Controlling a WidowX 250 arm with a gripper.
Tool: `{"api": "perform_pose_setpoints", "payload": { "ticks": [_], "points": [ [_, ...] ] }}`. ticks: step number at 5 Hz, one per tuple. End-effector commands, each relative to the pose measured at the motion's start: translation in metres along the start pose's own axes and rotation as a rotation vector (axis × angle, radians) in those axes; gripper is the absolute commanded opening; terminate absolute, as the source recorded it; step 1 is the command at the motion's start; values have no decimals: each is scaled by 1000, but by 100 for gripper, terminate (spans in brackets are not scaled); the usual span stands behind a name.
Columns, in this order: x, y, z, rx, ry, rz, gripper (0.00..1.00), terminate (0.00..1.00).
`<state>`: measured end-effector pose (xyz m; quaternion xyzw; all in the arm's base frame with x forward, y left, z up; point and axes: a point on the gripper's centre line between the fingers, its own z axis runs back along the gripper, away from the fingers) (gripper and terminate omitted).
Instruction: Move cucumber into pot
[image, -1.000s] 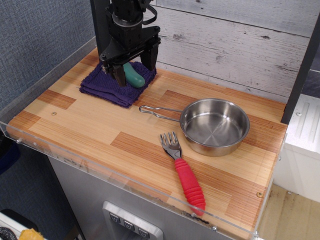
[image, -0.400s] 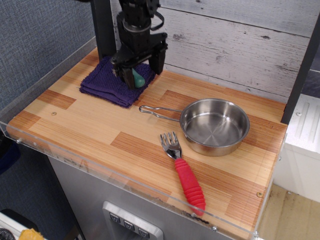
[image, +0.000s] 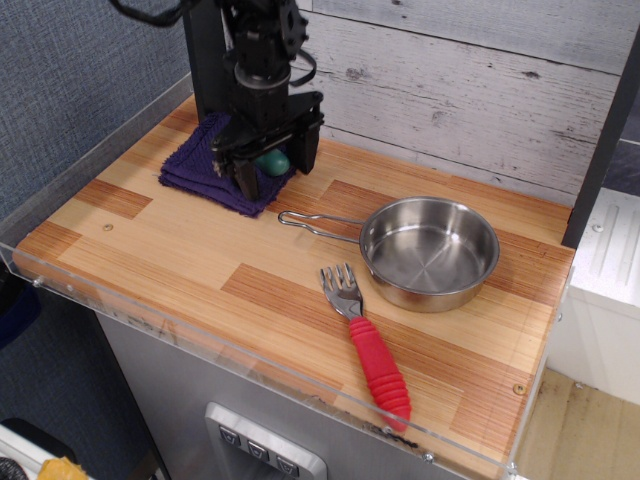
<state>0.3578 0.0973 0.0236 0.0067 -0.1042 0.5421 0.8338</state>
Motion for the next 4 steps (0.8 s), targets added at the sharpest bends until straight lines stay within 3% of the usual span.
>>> {"api": "perform_pose_setpoints", "payload": {
  "ticks": [1,3,4],
  "points": [
    [11,-2,27,-58,-60,5,0,0],
    [10,-1,31,-68,-56,9,0,0],
    [13,-7,45,-106,-33,10,0,0]
  ]
}}
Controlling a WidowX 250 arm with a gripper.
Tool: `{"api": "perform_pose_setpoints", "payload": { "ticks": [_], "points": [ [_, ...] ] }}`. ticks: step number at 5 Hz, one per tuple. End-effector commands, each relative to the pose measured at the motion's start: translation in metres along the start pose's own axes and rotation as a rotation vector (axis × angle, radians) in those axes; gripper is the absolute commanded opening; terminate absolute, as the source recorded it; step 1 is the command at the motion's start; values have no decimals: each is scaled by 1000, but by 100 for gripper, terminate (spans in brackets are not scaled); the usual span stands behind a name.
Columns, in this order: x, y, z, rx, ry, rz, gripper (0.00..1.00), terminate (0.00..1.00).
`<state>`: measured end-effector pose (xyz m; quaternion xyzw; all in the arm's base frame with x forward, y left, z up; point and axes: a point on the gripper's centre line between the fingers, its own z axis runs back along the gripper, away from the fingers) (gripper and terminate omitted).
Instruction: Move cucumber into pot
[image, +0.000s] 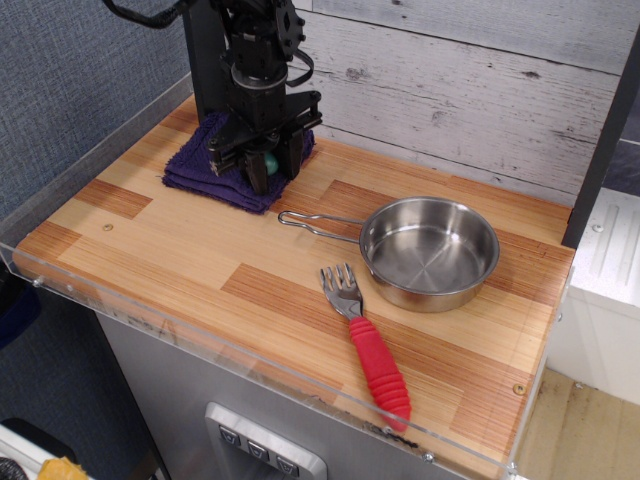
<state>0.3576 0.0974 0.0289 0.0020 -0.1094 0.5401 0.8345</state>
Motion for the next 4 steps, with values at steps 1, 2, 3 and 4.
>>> {"api": "perform_pose_setpoints", "payload": {
  "ticks": [1,2,3,4],
  "points": [
    [12,-17,67,-105,-57,-11,0,0],
    [1,-22,81,-129,-71,-39,0,0],
    [-26,-33,89,-150,-56,-99,0,0],
    [-54,-47,94,-170,-39,-176,0,0]
  ]
}}
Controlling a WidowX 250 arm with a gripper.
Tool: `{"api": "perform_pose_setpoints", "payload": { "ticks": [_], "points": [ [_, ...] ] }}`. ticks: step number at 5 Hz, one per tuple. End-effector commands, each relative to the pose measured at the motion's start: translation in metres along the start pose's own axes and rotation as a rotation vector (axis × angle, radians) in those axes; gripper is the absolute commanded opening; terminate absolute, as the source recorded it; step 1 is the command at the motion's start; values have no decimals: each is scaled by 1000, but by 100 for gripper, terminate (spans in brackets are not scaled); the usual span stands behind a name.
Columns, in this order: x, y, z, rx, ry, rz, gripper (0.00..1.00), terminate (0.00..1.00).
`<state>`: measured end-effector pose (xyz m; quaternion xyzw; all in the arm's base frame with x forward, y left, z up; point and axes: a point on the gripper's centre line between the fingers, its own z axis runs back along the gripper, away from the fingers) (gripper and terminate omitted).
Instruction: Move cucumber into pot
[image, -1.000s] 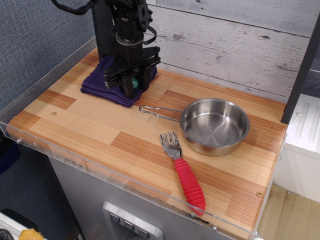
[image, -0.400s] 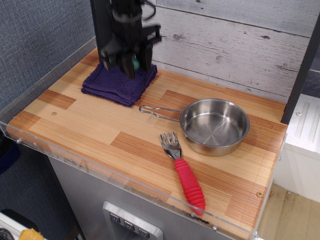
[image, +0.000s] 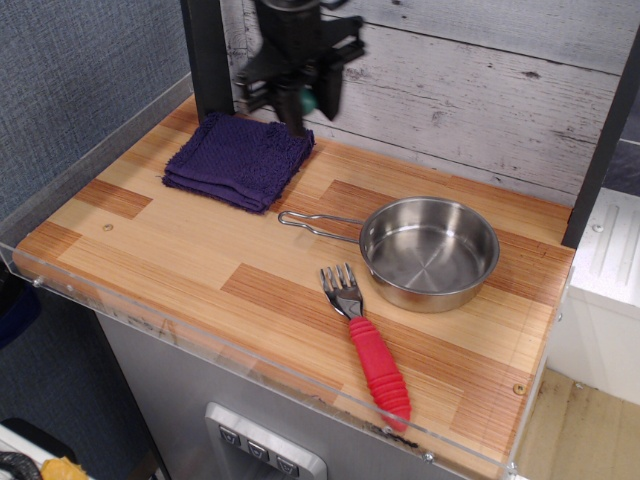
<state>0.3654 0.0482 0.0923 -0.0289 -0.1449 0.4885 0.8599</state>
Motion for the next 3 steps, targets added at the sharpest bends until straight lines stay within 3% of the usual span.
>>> {"api": "perform_pose_setpoints", "payload": {
  "ticks": [1,3],
  "points": [
    [-49,-34,28,-89,5,-153,0,0],
    [-97,-56,24,-94,40,-318,0,0]
  ]
}}
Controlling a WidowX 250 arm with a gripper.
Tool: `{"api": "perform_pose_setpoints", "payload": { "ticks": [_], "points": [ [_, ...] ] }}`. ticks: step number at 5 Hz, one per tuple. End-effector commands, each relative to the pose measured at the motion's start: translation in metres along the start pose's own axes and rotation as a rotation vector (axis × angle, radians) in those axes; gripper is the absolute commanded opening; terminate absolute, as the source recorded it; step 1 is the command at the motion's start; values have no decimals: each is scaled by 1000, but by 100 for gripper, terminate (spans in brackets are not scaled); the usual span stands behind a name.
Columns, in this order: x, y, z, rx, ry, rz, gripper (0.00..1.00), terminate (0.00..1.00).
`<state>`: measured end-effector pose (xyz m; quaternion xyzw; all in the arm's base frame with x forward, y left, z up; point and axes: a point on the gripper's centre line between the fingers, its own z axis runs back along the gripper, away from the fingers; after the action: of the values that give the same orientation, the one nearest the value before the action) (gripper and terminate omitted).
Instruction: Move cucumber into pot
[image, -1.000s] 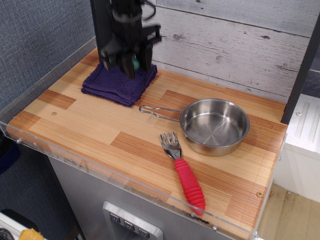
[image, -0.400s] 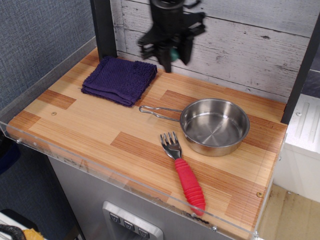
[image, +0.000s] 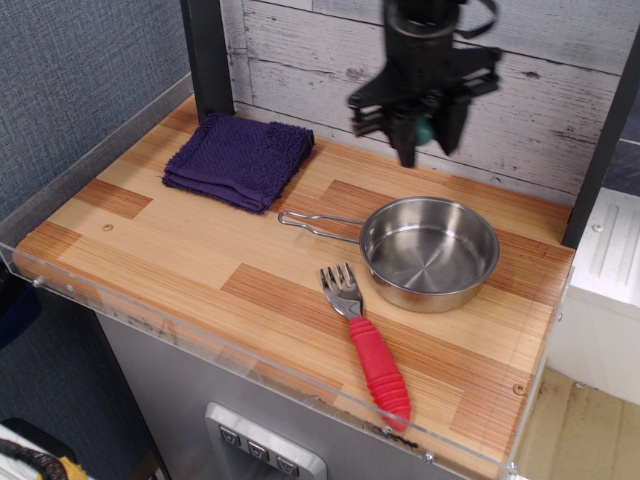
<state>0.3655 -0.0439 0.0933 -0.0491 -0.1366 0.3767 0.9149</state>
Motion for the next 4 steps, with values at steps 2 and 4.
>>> {"api": "perform_pose_setpoints", "payload": {
  "ticks": [2,4],
  "points": [
    [-40,-4,-2,-49,29,-112,0,0],
    [-51,14,-20,-1,74,-94,0,0]
  ]
}}
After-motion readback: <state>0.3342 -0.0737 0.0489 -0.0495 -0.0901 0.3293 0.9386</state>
